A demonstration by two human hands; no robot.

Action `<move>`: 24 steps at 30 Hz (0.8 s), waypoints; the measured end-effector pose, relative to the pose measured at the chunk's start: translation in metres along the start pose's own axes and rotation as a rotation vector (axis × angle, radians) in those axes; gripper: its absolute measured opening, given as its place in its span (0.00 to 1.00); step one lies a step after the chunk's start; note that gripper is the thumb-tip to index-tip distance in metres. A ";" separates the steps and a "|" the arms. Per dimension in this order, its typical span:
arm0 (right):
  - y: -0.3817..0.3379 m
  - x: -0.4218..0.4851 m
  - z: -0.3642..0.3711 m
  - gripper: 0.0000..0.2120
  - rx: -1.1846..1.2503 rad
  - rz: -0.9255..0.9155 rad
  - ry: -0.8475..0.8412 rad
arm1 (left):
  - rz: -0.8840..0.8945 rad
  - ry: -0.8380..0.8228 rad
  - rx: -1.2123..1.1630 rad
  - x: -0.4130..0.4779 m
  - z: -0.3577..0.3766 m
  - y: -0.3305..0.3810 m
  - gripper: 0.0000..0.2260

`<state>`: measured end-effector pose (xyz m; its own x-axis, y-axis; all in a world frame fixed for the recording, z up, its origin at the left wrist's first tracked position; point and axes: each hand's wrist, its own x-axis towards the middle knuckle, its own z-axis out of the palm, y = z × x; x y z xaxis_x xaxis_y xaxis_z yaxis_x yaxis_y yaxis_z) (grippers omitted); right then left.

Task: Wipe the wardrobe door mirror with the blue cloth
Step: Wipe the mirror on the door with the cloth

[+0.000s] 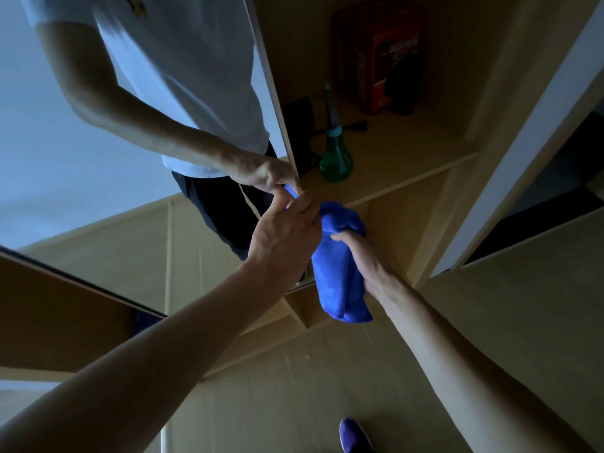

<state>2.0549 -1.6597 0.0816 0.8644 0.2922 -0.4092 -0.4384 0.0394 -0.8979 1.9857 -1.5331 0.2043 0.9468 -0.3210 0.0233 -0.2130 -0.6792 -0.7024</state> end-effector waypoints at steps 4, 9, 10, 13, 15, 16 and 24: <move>-0.012 -0.003 0.002 0.14 -0.035 -0.017 0.019 | -0.069 -0.034 0.015 0.004 -0.012 -0.014 0.21; 0.006 -0.006 -0.002 0.05 -0.101 0.040 0.008 | -0.114 0.092 0.024 0.003 -0.033 -0.044 0.14; 0.008 -0.008 -0.002 0.05 -0.122 0.043 0.025 | -0.111 0.102 0.028 0.002 -0.037 -0.048 0.13; 0.006 -0.015 0.000 0.08 -0.157 0.080 0.099 | -0.096 0.124 0.035 0.000 -0.038 -0.054 0.15; -0.002 -0.016 0.005 0.15 -0.179 0.062 0.111 | -0.087 0.128 0.030 -0.002 -0.037 -0.055 0.17; -0.008 -0.017 0.008 0.19 -0.188 0.049 0.115 | -0.091 0.132 0.026 -0.003 -0.038 -0.056 0.19; -0.085 -0.026 0.024 0.02 -0.111 -0.174 0.052 | -0.073 0.071 0.003 -0.004 -0.043 -0.064 0.21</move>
<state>2.0639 -1.6482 0.1727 0.9374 0.2405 -0.2518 -0.2542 -0.0216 -0.9669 1.9854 -1.5174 0.2799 0.9405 -0.3162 0.1246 -0.1430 -0.7008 -0.6989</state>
